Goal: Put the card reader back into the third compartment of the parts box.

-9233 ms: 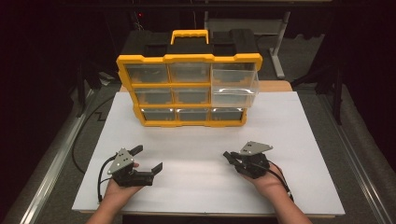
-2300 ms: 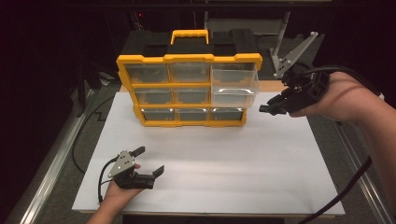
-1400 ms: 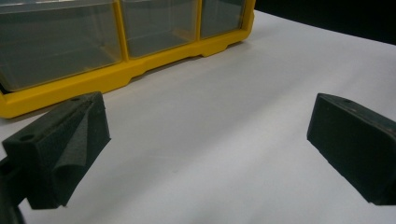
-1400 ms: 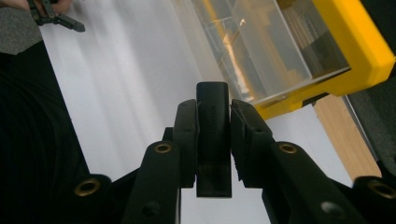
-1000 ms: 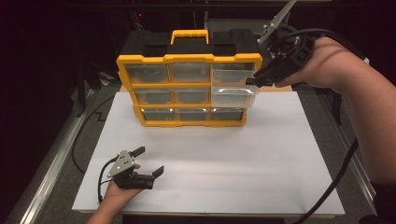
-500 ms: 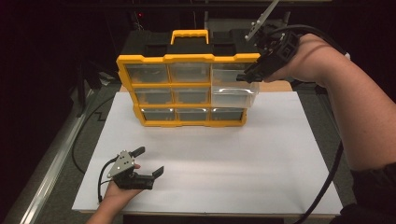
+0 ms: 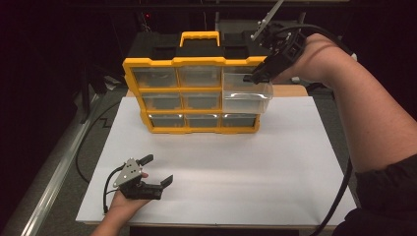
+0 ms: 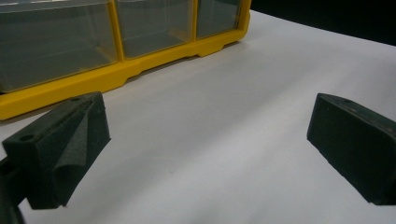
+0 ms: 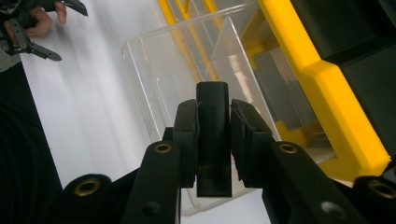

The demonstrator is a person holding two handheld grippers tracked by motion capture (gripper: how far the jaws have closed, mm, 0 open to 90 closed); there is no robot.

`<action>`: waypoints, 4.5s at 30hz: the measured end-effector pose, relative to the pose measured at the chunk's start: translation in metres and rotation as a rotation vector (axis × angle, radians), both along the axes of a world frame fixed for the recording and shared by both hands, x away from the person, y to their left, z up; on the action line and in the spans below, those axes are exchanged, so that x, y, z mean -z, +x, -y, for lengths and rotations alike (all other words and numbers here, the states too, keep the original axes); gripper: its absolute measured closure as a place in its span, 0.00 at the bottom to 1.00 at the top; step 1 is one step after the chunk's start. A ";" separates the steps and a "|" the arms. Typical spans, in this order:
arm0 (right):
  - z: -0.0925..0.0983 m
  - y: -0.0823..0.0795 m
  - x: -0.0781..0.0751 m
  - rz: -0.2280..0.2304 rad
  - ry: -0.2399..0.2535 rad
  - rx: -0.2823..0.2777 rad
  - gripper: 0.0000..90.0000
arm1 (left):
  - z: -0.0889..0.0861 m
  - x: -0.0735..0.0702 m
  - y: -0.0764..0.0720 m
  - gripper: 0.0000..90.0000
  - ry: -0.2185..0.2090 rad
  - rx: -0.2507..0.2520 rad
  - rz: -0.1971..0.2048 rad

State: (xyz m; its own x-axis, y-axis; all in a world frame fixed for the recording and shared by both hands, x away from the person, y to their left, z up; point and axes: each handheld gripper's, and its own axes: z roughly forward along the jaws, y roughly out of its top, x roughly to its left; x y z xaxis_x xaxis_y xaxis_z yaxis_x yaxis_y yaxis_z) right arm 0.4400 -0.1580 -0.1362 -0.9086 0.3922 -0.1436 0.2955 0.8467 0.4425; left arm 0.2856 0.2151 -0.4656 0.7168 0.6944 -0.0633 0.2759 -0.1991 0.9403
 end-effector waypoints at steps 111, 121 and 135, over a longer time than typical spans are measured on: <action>0.103 -0.066 0.101 -0.040 -0.059 0.198 0.00 | 0.003 0.002 0.000 0.01 0.018 0.006 -0.009; 0.101 -0.063 0.129 -0.041 -0.082 0.207 0.00 | 0.003 0.002 0.000 0.01 0.020 0.011 -0.010; 0.096 -0.060 0.168 -0.040 -0.105 0.197 0.00 | 0.004 0.003 0.000 0.01 0.020 0.015 -0.012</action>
State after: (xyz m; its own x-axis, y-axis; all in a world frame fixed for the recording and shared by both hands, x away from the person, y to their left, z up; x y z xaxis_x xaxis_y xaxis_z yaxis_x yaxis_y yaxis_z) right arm 0.3802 -0.2537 -0.3041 -0.8216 0.5476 -0.1585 0.4755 0.8116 0.3394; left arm 0.2858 0.2108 -0.4682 0.7262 0.6850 -0.0579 0.2837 -0.2219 0.9329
